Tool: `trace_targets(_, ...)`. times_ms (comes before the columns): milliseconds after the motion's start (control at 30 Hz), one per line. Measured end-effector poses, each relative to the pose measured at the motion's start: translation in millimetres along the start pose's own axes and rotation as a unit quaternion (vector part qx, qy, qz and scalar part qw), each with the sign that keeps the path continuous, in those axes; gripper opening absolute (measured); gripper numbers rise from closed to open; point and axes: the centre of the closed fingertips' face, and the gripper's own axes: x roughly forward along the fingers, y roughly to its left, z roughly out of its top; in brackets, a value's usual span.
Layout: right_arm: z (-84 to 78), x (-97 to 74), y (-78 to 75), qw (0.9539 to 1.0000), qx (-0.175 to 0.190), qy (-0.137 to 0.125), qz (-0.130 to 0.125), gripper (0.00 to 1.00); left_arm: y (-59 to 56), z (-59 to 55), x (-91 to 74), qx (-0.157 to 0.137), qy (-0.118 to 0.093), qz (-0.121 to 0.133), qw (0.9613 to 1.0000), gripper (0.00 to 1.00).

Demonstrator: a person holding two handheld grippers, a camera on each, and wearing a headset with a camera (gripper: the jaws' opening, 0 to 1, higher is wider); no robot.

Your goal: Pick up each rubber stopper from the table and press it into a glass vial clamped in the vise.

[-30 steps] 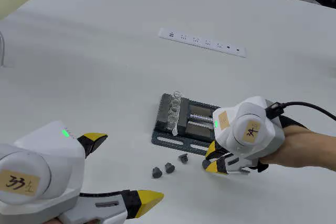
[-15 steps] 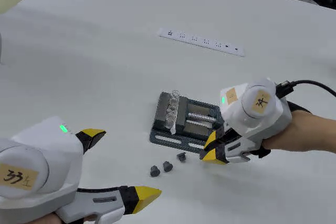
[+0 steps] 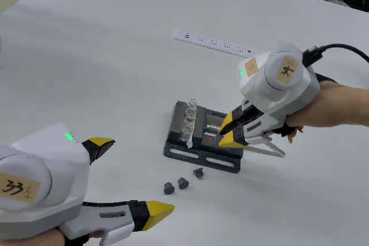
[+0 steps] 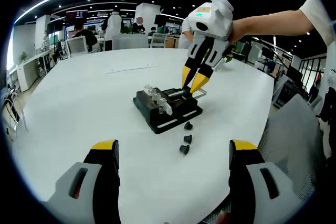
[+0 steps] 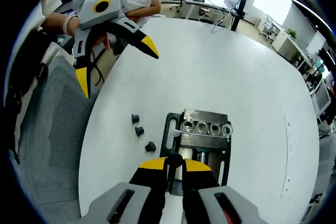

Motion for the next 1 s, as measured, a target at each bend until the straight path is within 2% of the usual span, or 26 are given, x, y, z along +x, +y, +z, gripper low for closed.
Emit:
trace_targets(333,18.2,-8.7,-47.0,0.9998,-0.022,0.004,-0.004,0.06,0.9,2.2,0.9,0.005,0.005,-0.005,1.0000,0.84)
trace_targets(433,21.7,-7.7,-54.2,0.9996,-0.027,0.004,0.001,0.06,0.9,3.3,2.2,0.004,0.004,-0.006,1.0000,0.84)
trace_targets(567,27.6,-6.1,-63.1,0.9992,-0.038,0.012,0.005,0.06,2.0,4.6,4.0,0.003,0.004,-0.007,1.0000,0.83)
trace_targets(633,27.7,-5.7,-62.5,0.9989,-0.044,0.015,0.011,0.06,1.6,4.8,5.0,0.003,0.005,-0.008,1.0000,0.83)
trace_targets(867,33.4,9.8,-68.7,0.9981,-0.050,0.021,0.030,0.05,1.8,4.5,7.6,0.002,0.006,-0.010,0.9999,0.83)
trace_targets(1000,31.3,16.5,-69.9,0.9976,-0.053,0.028,0.033,0.05,1.8,3.2,8.3,0.001,0.007,-0.010,0.9999,0.83)
